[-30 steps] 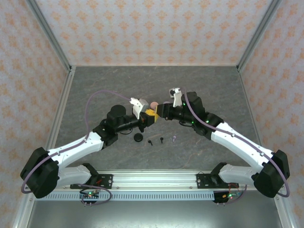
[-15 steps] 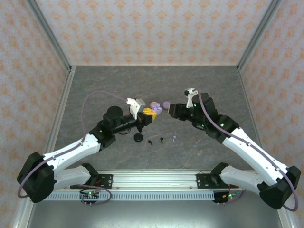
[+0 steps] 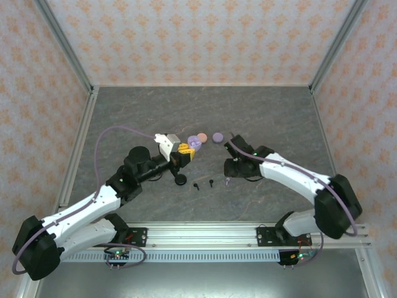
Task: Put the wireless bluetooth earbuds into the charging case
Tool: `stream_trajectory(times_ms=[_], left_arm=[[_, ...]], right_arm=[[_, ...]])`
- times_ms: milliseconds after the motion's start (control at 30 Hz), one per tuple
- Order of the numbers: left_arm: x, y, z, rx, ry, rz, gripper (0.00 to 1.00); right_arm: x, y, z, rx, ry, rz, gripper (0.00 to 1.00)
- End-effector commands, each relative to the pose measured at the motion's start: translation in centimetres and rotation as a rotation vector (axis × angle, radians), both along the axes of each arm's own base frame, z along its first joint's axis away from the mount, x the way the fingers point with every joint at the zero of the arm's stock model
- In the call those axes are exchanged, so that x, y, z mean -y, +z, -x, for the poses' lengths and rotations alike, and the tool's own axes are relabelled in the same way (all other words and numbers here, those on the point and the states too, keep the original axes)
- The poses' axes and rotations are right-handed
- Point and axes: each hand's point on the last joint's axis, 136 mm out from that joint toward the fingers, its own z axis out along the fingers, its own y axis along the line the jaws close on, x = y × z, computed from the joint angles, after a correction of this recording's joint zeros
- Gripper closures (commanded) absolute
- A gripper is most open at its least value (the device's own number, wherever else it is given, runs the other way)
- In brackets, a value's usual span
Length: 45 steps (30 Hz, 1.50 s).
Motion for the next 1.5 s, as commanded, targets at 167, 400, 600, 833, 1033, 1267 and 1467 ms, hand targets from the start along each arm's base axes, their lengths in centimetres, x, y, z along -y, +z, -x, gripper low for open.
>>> stream_trajectory(times_ms=[167, 400, 600, 833, 1033, 1267, 1467], left_arm=[[-0.5, -0.4, 0.2, 0.025, 0.016, -0.029, 1.00], [-0.4, -0.4, 0.1, 0.029, 0.016, -0.029, 1.00], [-0.3, -0.3, 0.0, 0.028, 0.017, -0.030, 1.00], [-0.3, -0.4, 0.0, 0.023, 0.018, -0.035, 1.00], [-0.3, -0.5, -0.1, 0.020, 0.022, -0.037, 1.00], [0.3, -0.1, 0.0, 0.015, -0.009, 0.001, 1.00], [1.1, 0.5, -0.1, 0.014, -0.039, 0.029, 1.00]], right_arm=[[-1.2, -3.4, -0.4, -0.060, -0.024, 0.023, 0.60], [-1.5, -5.1, -0.1, -0.104, -0.018, 0.046, 0.64], [-1.9, -5.9, 0.2, -0.126, -0.011, 0.037, 0.67], [-2.3, -6.2, 0.6, -0.151, -0.003, 0.027, 0.75], [-2.4, -4.5, 0.0, -0.102, 0.002, 0.009, 0.79], [-2.9, 2.8, -2.1, 0.133, 0.038, -0.096, 0.79], [-4.4, 13.0, -3.0, 0.393, 0.104, -0.297, 0.79]])
